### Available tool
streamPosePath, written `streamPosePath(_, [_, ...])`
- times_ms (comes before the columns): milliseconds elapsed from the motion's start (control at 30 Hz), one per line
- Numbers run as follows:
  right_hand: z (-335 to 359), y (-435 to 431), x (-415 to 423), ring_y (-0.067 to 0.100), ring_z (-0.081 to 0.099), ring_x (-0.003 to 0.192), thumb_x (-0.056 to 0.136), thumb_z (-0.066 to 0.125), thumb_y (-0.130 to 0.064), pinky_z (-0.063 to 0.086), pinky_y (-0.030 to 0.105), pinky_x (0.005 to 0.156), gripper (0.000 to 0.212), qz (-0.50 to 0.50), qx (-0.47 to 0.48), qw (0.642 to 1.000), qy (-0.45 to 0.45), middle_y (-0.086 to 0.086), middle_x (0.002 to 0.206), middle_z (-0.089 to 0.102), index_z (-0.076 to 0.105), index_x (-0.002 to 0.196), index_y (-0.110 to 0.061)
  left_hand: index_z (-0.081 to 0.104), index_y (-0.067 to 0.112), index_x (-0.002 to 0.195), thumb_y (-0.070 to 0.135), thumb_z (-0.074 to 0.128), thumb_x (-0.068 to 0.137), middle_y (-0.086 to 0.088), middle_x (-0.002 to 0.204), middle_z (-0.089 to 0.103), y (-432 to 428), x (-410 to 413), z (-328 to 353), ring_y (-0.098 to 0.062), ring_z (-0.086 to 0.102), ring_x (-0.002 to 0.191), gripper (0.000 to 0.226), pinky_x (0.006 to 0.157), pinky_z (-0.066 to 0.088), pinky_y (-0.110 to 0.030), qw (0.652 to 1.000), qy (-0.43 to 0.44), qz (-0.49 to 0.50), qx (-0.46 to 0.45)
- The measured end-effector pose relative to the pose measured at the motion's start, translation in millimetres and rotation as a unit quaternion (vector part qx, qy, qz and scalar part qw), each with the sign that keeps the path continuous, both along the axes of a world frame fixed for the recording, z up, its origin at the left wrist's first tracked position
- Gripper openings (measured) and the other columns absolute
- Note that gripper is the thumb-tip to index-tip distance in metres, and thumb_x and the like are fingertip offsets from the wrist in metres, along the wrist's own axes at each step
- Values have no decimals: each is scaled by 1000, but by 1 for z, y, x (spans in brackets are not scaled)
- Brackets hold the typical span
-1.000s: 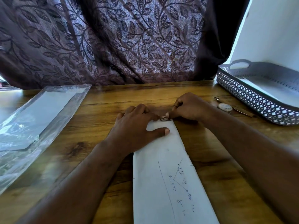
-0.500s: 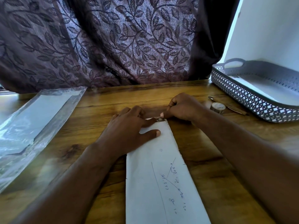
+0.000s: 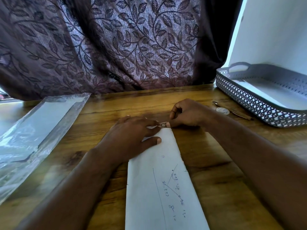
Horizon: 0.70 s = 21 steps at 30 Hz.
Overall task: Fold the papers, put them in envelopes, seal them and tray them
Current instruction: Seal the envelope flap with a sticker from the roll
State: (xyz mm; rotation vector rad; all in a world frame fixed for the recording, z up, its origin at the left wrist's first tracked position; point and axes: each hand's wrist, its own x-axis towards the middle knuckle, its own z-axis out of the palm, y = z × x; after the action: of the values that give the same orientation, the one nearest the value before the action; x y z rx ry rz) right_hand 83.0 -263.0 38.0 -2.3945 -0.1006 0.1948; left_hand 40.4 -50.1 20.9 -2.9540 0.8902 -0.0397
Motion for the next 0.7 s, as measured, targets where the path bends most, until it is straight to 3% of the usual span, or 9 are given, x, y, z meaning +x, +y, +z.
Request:
streamPosePath(167, [0,-2,3,15,60,88,79,83,-15,42,27,64,14,-8,12,1000,15,-2,89,68,73,89,-18,36,47,148,63,30,98,23,158,30,-1,-1,1,-6,21,148,53,121,22,-41,1000,-6,-1,-10])
streamPosePath(233, [-2,-2,4,18,63,91,81,82,-20,43,28,65,13,-20,20,1000,8,-1,93,70,74,91,-17,36,46,148,62,31,98,22,158,30,-2,-2,3,-7,21,148,53,119,22,-40,1000,-3,1,-12])
streamPosePath(333, [-10,4,2,19,65,88,77,84,-40,46,30,66,35,-33,2,999,-33,3,92,70,71,94,-12,39,45,147,62,32,98,21,158,32,-4,-1,3,-8,24,147,52,118,27,-40,1000,-10,-4,-11])
streamPosePath(400, [-14,8,3,20,65,87,76,85,-42,48,30,65,38,-42,-26,997,-60,4,90,70,70,94,-11,40,44,147,62,32,98,20,158,33,-3,0,2,-8,26,147,52,118,28,-42,1000,-9,-5,-14])
streamPosePath(600, [-19,2,5,17,63,86,89,75,-27,44,27,63,15,-55,-10,996,-71,-1,87,68,70,88,-14,48,44,142,68,40,93,22,156,37,1,2,-3,-7,33,143,55,113,37,-42,998,-14,-2,-65])
streamPosePath(700, [-22,-3,-5,14,60,85,97,65,-29,39,26,61,14,-33,-5,994,-104,-5,88,65,69,93,-16,44,43,143,71,45,90,20,156,36,2,1,-8,-8,34,142,60,111,36,-38,994,-26,26,-104])
